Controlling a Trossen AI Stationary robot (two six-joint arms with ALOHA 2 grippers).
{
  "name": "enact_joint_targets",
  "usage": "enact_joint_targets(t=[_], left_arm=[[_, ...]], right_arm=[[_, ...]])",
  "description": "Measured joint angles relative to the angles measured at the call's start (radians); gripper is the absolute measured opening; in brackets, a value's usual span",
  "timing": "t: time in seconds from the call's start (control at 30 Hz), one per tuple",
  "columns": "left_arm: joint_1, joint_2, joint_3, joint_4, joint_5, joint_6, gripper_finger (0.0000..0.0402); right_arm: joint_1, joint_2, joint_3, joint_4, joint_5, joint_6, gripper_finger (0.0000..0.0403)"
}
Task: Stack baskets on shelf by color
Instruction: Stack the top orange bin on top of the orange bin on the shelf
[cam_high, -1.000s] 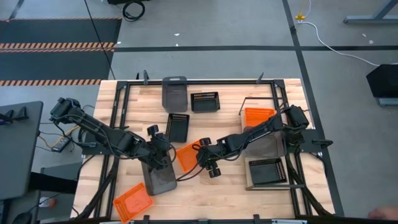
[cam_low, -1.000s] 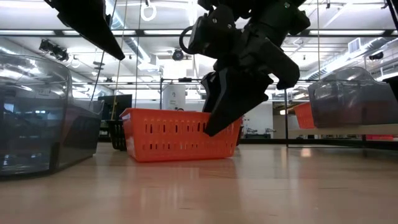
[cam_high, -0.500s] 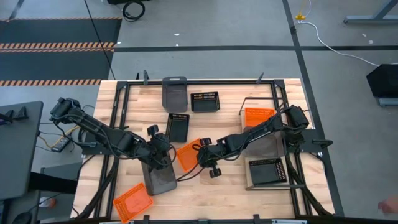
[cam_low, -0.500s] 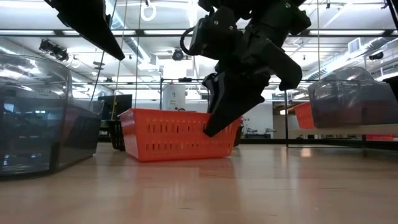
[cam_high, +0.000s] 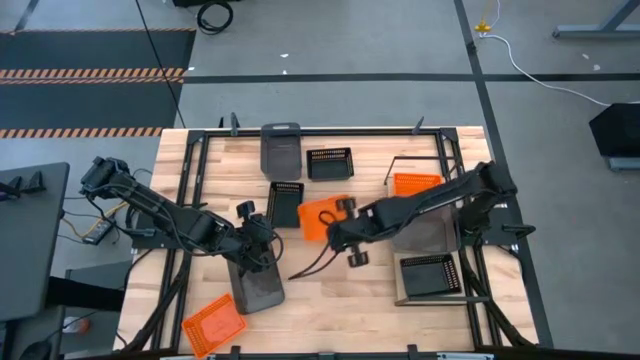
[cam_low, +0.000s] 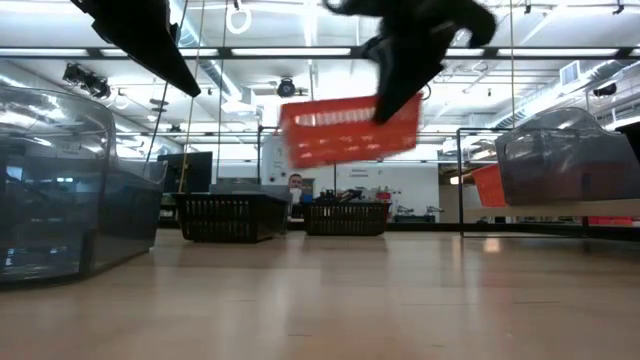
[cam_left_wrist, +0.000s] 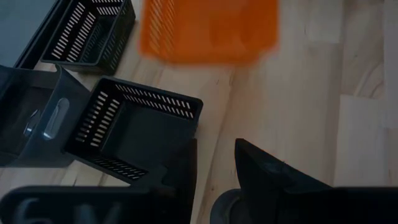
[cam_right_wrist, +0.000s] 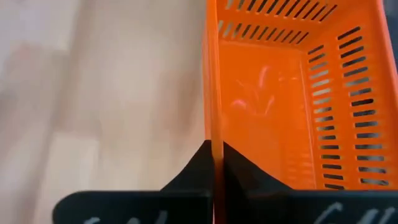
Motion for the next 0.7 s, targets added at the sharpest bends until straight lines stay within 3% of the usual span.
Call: enact_joint_targets(t=[0.23, 0.5, 0.7], left_arm=[[0.0, 0.0, 0.0, 0.0, 0.0, 0.0, 0.0117], [0.0, 0.0, 0.0, 0.0, 0.0, 0.0, 0.0117], [0.0, 0.0, 0.0, 0.0, 0.0, 0.0, 0.0117]], right_arm=[[-0.066, -0.166, 0.024, -0.309, 0.014, 0.071, 0.002], [-0.165, -0.349, 0.024, -0.442, 0.02, 0.064, 0.0016], [-0.232, -0.419, 0.023, -0.582, 0.023, 0.076, 0.0009]])
